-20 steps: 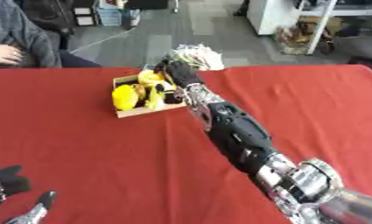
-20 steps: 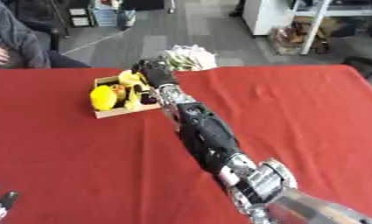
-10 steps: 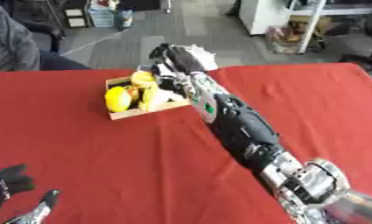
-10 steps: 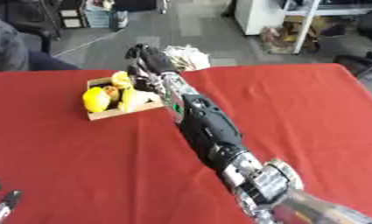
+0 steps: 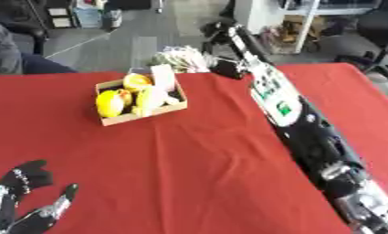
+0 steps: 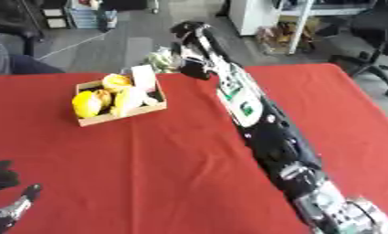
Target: Pick up objects on the table and place them in the box.
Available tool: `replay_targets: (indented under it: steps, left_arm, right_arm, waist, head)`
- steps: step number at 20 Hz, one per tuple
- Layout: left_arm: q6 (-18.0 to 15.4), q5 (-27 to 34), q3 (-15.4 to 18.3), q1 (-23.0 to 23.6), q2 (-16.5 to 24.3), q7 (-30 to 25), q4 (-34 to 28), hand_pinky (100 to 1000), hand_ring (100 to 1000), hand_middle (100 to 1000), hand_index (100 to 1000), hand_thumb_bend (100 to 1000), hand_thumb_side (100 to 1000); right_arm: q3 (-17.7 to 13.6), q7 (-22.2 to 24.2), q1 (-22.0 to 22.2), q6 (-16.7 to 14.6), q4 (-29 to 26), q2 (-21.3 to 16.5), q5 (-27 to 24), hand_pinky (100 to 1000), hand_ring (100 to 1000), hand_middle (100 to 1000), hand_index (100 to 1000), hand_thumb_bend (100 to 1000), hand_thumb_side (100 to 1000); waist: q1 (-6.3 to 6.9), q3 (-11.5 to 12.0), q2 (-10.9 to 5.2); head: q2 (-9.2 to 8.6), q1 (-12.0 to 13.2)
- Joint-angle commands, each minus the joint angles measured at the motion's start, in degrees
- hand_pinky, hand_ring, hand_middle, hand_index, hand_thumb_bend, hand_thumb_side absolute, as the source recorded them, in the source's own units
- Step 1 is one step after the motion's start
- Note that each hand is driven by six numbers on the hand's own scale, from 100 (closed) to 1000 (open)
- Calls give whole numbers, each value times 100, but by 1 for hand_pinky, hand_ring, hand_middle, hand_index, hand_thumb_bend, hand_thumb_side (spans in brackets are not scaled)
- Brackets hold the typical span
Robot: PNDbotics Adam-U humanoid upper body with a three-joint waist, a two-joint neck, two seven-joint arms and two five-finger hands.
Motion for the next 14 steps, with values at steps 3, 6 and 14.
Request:
replay_targets:
  steps: [3, 6, 14]
  left_arm:
    - [-67, -51, 64, -27, 96, 51, -63, 752, 612, 572, 750, 593, 200]
    - [-106, -43, 36, -16, 70, 17, -41, 753, 613, 574, 749, 604, 208]
    - [-240, 68, -3, 63, -15, -48, 8, 753, 615, 576, 749, 616, 222]
  right_arm:
    - [-153, 53, 1011, -83, -1247, 53, -893, 736, 676, 671, 783, 100, 197]
    - [-259, 26, 1702, -192, -1453, 345, -1017, 735, 671, 666, 779, 100, 247]
    - [-211, 93, 2689, -389, -1430, 895, -963, 731, 662, 655, 774, 100, 300]
  waist:
    - [-118, -207, -41]
    - [-105, -249, -22]
    - [-10, -264, -55]
  head:
    - [139, 450]
    - [209, 605]
    - [460, 980]
